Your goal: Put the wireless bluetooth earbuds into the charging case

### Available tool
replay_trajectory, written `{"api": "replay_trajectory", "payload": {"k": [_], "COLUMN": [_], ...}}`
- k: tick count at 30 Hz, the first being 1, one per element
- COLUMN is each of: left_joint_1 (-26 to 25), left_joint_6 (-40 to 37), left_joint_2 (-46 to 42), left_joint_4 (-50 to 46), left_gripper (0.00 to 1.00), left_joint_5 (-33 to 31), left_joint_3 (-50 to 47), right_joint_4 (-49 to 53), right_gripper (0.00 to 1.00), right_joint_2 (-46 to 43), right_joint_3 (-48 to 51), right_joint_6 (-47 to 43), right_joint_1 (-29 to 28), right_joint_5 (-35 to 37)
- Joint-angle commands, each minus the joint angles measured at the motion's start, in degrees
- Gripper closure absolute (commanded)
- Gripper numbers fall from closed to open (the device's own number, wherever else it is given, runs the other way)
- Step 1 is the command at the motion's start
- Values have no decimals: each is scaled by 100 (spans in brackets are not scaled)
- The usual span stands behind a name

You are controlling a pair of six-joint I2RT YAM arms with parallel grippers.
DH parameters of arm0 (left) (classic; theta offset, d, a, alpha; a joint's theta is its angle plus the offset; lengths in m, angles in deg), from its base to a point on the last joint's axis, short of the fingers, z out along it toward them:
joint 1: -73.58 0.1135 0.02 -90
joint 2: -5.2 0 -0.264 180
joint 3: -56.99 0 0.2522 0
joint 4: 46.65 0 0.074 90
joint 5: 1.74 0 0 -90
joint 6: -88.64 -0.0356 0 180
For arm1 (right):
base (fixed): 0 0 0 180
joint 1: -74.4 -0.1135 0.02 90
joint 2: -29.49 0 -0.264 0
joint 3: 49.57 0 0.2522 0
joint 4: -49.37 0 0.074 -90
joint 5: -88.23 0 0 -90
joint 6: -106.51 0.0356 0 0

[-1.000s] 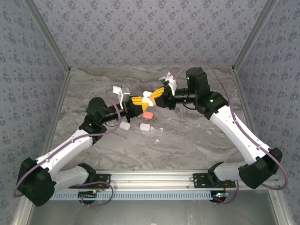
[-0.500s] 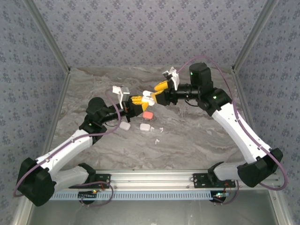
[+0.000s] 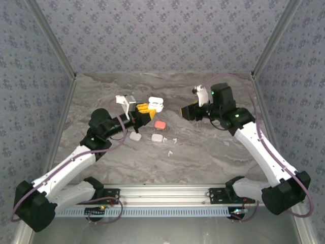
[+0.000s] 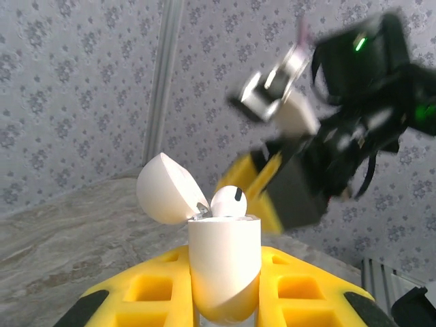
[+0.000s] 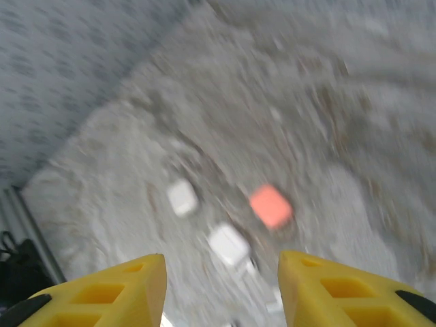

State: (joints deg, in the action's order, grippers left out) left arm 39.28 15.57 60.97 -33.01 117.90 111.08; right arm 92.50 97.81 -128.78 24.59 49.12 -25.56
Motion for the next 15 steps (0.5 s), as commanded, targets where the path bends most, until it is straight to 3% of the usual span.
{"api": "replay_trajectory", "payload": {"k": [1,6,15], "left_joint_1": [-46,-47,-45], "left_joint_6": [-234,-243,-251], "left_joint_2": [-327,-568,-604], "left_joint_4": [-206,-416,-480], "left_gripper": [96,96,96], "left_joint_5": [-282,-389,-415], "left_joint_3": [-168,-280,-281], "right_joint_4": [215,-642,-1230], "right_gripper": [52,53,58], "right_joint_2": [166,679,1971], "right_joint_3": [751,1596,1609], "right_joint_6": [555,800,675], "right_joint_1": [-234,-790,-1397], "right_joint_5": [689,633,432]}}
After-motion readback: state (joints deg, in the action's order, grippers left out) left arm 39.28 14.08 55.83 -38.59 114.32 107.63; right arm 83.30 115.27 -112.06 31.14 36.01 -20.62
